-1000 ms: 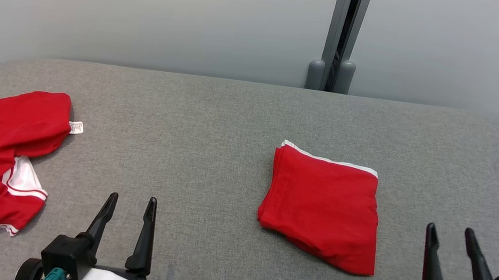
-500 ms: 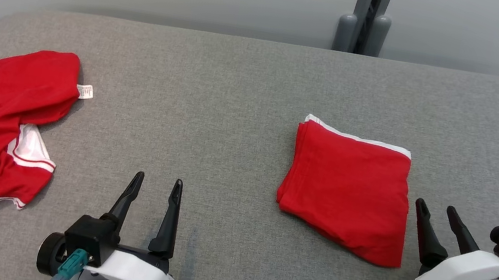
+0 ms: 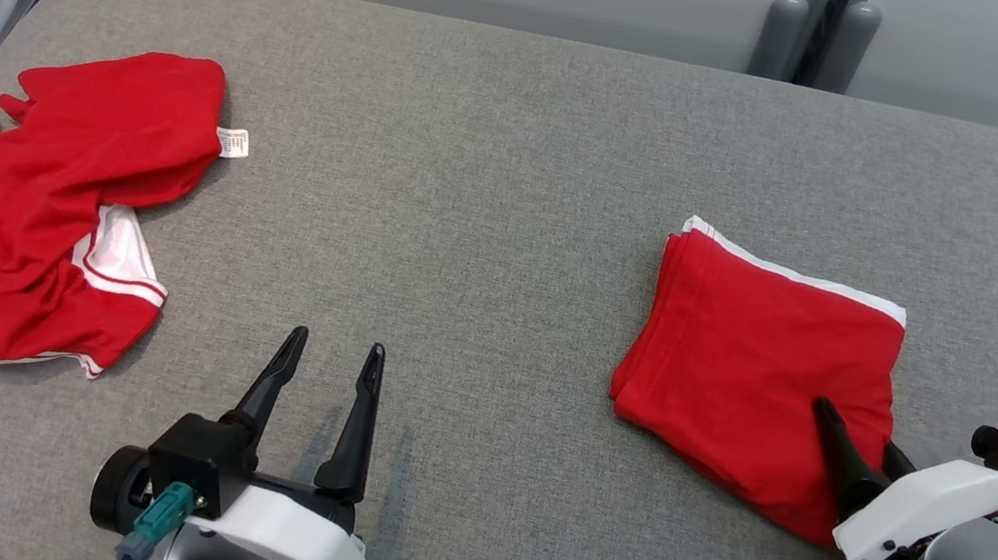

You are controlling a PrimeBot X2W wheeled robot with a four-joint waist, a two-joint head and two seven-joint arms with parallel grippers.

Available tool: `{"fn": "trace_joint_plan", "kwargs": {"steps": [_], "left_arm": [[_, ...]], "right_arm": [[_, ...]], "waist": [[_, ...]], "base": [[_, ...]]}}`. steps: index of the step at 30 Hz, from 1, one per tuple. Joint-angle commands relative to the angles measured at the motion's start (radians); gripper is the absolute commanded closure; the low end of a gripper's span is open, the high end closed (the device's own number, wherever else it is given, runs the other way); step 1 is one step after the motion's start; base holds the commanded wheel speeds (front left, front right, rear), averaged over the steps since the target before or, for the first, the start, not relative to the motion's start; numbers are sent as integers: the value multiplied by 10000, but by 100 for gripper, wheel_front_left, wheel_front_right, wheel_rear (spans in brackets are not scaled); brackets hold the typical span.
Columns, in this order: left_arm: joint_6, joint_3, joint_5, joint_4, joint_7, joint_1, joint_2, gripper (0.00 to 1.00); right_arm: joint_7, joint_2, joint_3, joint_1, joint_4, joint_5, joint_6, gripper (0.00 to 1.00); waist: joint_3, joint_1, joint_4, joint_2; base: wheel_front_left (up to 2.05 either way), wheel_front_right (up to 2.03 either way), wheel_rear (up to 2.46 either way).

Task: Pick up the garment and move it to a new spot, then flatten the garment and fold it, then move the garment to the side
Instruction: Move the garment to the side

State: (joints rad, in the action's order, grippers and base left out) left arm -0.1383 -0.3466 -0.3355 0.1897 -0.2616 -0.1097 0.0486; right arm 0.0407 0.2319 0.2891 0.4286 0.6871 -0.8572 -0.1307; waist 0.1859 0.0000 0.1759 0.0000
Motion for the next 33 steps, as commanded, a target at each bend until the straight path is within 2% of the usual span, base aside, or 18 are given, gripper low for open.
{"fn": "trace_joint_plan", "kwargs": {"steps": [1,4,5,6,7,14,19,27,33], "left_arm": [[-65,-17,25,13,-45,-181,39,0],[-65,-43,20,19,-45,-189,39,0],[-70,-53,22,23,-45,-191,41,0],[-75,-60,25,25,-45,-193,41,0],[-78,-62,29,26,-45,-197,41,0],[-118,-89,-10,44,-45,-262,39,0],[14,-356,-12,86,-45,-355,38,0],[227,-1525,-72,136,-45,-988,35,0],[151,-2592,-310,31,-45,-1979,42,0]], "right_arm": [[115,136,107,144,78,-233,0,0],[257,166,458,275,231,-543,0,0],[338,176,580,315,295,-624,0,5],[367,217,708,358,369,-649,0,69],[336,286,870,425,435,-568,0,100],[-312,711,1727,788,636,-451,0,100],[-487,1426,2634,1068,728,65,3,100],[-350,3295,4235,2040,42,924,2,100],[-297,5016,5138,2984,-595,1210,3,100]], "waist": [[13,0,47,0],[25,0,99,0],[26,0,110,0],[28,0,118,0],[32,0,124,0],[23,0,103,0],[62,0,-33,0],[775,0,-609,0],[1775,0,-1127,0]], "base": [[0,0,0],[0,0,0],[0,0,0],[0,0,0],[0,0,0],[0,0,0],[0,0,0],[0,0,0],[0,0,0]]}}
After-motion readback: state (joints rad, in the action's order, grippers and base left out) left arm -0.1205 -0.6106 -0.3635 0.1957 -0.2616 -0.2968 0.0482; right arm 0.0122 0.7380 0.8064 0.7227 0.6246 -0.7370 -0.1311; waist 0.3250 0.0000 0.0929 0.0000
